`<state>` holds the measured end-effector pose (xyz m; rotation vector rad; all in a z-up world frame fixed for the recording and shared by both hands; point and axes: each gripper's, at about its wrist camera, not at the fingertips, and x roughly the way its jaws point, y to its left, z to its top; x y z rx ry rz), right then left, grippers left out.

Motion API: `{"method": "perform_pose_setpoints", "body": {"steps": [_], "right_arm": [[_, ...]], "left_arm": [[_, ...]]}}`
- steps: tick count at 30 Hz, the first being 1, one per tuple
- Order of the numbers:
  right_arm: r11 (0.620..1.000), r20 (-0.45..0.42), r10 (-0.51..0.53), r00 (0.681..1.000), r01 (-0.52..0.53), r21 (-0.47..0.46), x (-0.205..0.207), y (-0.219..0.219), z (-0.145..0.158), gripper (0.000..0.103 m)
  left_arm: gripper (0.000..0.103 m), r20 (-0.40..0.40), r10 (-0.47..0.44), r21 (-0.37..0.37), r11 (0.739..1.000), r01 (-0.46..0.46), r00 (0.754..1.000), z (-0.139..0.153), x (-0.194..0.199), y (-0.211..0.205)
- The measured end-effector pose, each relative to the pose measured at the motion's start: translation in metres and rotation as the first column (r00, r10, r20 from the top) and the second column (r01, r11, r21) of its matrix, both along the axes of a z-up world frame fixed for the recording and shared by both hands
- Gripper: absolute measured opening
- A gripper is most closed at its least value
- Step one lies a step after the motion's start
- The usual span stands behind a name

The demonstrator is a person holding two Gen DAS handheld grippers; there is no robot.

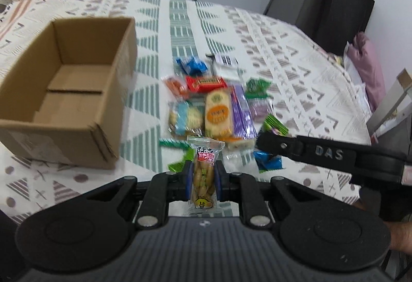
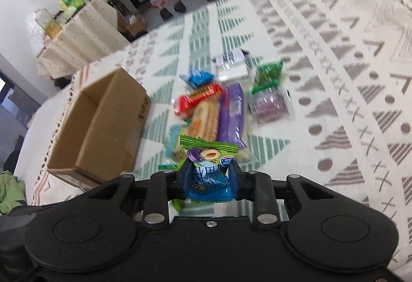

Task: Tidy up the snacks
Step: 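Carry both candies over the cardboard box and open both grippers to drop them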

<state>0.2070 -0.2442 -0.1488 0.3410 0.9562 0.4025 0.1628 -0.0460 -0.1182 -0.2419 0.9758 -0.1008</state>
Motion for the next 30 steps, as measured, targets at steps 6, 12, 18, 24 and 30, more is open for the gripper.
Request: {"method": "perform_pose_setpoints", "body": {"steps": [6, 12, 18, 24, 30], "right_arm": [[0.999, 0.042, 0.024, 0.999, -0.026, 0.046, 0.004, 0.009, 0.015, 0.028], [0.993, 0.108, 0.062, 0.992, -0.072, 0.094, 0.012, 0.030, 0.028, 0.028], [0.984, 0.150, 0.085, 0.985, -0.107, 0.145, 0.020, 0.049, 0.036, 0.028], [0.975, 0.162, 0.107, 0.981, -0.135, 0.174, 0.029, 0.064, 0.038, 0.028], [0.969, 0.170, 0.124, 0.978, -0.157, 0.193, 0.037, 0.080, 0.038, 0.028]], "left_arm": [[0.016, 0.054, 0.048, -0.001, 0.999, -0.048, 0.997, 0.023, -0.002, 0.020], [0.016, 0.091, 0.103, 0.006, 0.995, -0.104, 0.991, 0.041, -0.004, 0.044], [0.016, 0.106, 0.157, 0.027, 0.987, -0.160, 0.982, 0.051, -0.002, 0.070], [0.016, 0.112, 0.210, 0.034, 0.976, -0.215, 0.971, 0.056, 0.002, 0.092], [0.016, 0.112, 0.246, 0.042, 0.967, -0.252, 0.963, 0.057, 0.006, 0.110]]}}
